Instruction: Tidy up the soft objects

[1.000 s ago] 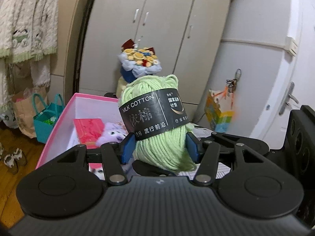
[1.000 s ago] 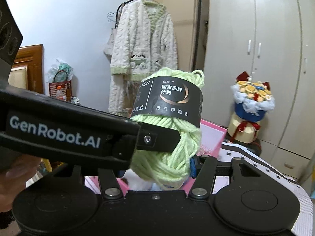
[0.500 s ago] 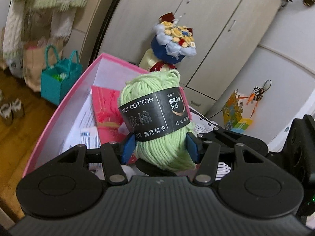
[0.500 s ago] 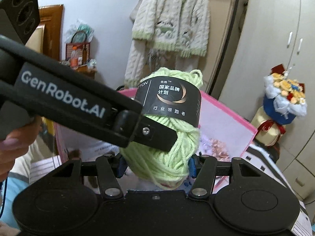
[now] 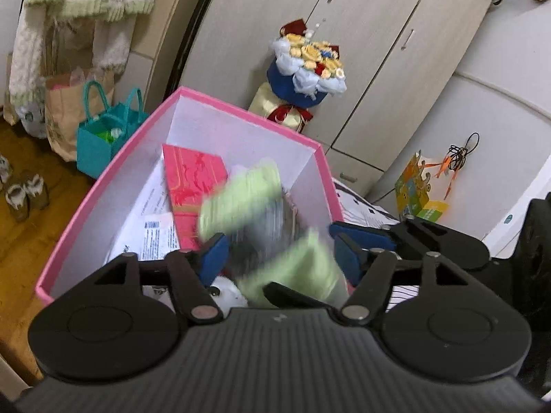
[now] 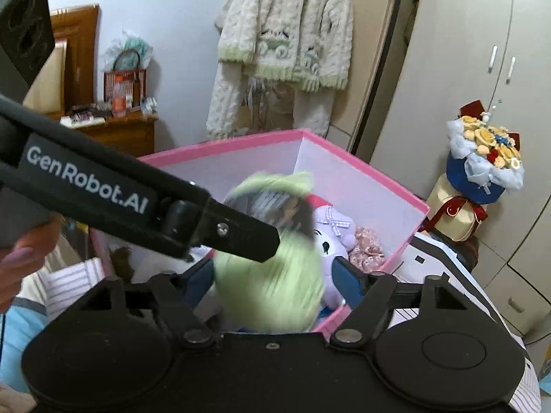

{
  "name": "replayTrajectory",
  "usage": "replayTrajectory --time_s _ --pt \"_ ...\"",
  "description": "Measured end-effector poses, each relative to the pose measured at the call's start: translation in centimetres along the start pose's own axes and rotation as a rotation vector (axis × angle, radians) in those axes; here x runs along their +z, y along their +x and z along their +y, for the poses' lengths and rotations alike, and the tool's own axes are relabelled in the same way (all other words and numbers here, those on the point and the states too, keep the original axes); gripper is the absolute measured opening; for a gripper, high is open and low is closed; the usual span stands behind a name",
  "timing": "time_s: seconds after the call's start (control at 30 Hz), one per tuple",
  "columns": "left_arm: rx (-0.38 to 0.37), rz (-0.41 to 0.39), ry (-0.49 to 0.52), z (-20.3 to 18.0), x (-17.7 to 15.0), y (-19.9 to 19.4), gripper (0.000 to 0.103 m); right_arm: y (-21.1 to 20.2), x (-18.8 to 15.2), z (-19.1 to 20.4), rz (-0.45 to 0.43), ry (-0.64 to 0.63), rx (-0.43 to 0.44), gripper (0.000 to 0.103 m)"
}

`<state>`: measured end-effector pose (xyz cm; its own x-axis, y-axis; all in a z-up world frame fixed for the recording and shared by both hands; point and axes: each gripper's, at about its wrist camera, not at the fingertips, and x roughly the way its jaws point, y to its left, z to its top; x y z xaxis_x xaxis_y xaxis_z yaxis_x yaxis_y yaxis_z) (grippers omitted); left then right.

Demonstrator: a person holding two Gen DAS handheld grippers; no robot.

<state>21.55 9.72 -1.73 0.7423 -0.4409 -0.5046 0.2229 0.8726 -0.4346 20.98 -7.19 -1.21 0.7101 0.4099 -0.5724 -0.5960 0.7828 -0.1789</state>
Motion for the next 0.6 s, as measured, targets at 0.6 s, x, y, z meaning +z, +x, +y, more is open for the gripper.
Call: replayTrajectory --time_s 0.6 --pt "0.089 -0.091 0.161 -5.0 -1.8 -7.9 0.081 -10.8 -4.8 -2.7 -0.131 0.271 -0.066 0.081"
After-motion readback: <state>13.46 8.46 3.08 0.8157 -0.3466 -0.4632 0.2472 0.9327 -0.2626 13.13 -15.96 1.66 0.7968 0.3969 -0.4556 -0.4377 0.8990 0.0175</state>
